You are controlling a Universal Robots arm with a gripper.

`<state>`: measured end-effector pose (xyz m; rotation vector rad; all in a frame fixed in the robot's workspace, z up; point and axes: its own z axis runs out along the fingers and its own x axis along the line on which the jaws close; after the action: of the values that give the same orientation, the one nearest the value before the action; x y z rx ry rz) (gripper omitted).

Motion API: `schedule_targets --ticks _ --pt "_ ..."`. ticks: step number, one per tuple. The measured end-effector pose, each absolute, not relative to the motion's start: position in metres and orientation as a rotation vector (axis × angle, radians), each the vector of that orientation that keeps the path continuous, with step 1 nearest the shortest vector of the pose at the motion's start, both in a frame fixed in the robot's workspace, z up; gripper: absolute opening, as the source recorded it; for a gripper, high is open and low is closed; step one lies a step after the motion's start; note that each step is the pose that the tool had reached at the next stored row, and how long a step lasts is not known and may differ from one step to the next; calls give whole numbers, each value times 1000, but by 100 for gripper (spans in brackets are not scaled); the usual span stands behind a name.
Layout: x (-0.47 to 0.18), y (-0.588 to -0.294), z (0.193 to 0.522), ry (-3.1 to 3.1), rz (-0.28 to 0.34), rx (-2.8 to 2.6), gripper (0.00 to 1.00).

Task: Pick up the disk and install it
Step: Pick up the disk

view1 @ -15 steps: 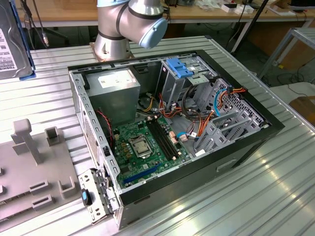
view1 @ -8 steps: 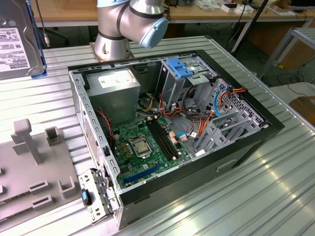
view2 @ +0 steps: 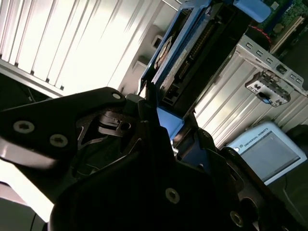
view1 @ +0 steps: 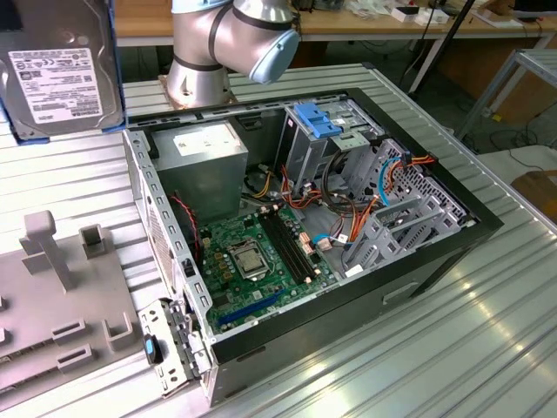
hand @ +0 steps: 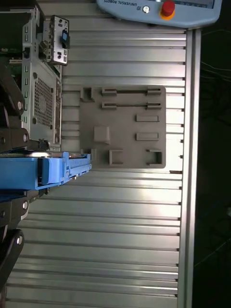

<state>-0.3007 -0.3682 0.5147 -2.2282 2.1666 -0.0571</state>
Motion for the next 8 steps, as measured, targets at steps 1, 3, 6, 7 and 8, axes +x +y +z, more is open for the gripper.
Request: schedule_targets --ticks 1,3,6,7,8 --pt "-296 -368 515 2167 -57 -2228 37" --pt "-284 -368 514 2167 -57 -2228 37" --pt "-265 -368 513 2167 -57 -2228 37" --pt "-263 -368 513 2167 -57 -2228 37" --pt "-261 -368 512 2168 -57 -2227 37"
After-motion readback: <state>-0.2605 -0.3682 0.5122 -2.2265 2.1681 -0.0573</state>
